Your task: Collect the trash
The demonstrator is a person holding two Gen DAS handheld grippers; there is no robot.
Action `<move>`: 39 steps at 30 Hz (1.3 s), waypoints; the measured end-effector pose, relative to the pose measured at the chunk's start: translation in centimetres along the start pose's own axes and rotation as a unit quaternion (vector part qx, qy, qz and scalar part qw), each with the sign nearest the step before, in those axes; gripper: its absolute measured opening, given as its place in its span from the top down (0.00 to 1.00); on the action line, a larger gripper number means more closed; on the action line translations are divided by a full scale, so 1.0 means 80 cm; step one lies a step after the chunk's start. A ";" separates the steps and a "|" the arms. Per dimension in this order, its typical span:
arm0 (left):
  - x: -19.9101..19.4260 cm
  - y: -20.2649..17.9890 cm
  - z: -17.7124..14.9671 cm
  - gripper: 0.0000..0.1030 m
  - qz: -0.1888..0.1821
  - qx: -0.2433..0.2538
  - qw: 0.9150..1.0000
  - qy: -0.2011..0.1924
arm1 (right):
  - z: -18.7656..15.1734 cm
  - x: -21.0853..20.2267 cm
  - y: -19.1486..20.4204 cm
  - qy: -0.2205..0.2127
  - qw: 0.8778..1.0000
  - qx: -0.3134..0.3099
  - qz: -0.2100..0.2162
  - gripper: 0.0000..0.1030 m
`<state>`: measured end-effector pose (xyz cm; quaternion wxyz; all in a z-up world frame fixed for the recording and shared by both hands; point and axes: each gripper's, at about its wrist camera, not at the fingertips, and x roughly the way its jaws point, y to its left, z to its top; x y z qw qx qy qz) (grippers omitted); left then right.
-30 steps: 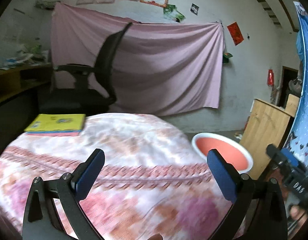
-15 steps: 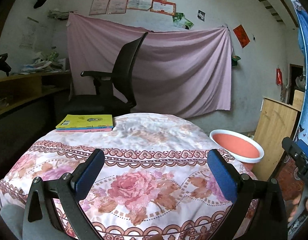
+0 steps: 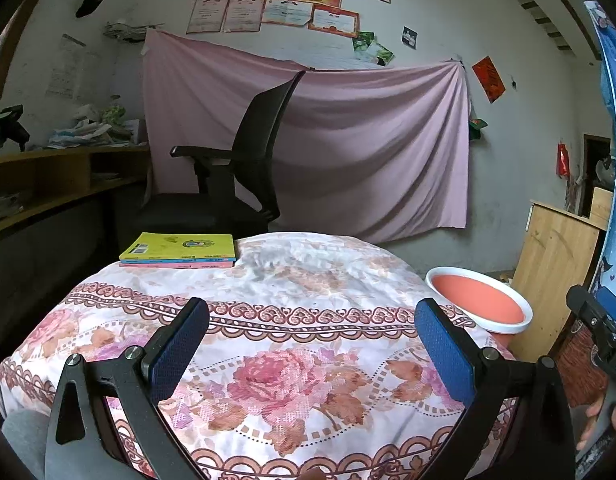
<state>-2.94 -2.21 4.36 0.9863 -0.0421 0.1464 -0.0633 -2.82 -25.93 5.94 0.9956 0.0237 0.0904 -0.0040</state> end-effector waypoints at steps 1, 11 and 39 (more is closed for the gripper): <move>0.000 0.000 0.000 0.02 0.000 -0.001 1.000 0.000 | 0.000 0.000 0.000 0.000 1.000 0.000 0.000 0.00; 0.003 -0.005 -0.004 0.02 -0.002 0.004 1.000 0.004 | -0.002 0.002 -0.001 0.001 1.000 0.005 0.000 0.00; 0.013 -0.008 -0.011 0.02 0.000 0.005 1.000 0.020 | -0.004 0.003 0.001 0.003 1.000 0.006 0.000 0.00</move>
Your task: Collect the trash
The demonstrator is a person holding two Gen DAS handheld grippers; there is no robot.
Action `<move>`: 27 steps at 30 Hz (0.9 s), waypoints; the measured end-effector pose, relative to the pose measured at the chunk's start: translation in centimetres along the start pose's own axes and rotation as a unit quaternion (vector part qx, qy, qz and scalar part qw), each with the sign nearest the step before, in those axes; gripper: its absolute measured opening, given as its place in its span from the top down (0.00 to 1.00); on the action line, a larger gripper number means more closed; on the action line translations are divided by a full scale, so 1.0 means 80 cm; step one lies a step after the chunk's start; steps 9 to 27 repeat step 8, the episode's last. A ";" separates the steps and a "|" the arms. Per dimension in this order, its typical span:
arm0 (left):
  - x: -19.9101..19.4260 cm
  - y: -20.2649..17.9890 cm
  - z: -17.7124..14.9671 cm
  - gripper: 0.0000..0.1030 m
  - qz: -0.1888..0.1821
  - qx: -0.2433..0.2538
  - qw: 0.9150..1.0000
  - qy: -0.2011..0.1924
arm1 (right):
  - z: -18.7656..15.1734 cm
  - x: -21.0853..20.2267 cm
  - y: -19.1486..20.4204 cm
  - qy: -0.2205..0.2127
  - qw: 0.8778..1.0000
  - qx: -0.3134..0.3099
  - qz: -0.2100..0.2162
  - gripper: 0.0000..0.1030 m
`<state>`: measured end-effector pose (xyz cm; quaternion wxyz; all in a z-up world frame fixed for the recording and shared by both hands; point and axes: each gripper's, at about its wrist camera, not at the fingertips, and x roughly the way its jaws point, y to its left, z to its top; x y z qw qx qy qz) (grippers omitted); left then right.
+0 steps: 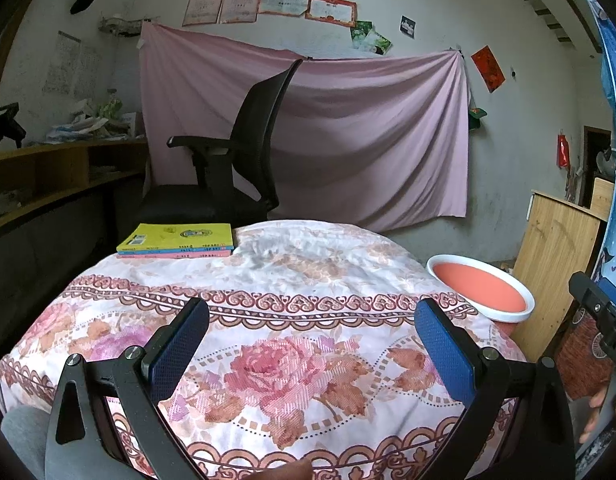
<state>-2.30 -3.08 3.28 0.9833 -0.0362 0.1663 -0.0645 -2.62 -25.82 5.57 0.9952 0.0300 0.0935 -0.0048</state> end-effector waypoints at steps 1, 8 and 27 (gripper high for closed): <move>0.000 0.000 -0.001 0.02 0.003 0.000 1.000 0.000 | -0.001 0.000 0.001 0.001 1.000 -0.001 0.000 0.00; 0.003 0.002 -0.003 0.02 0.009 -0.001 1.000 0.001 | -0.003 0.000 0.005 0.002 1.000 0.001 0.000 0.00; 0.003 0.002 -0.003 0.02 0.009 -0.001 1.000 0.001 | -0.003 0.000 0.005 0.002 1.000 0.001 0.000 0.00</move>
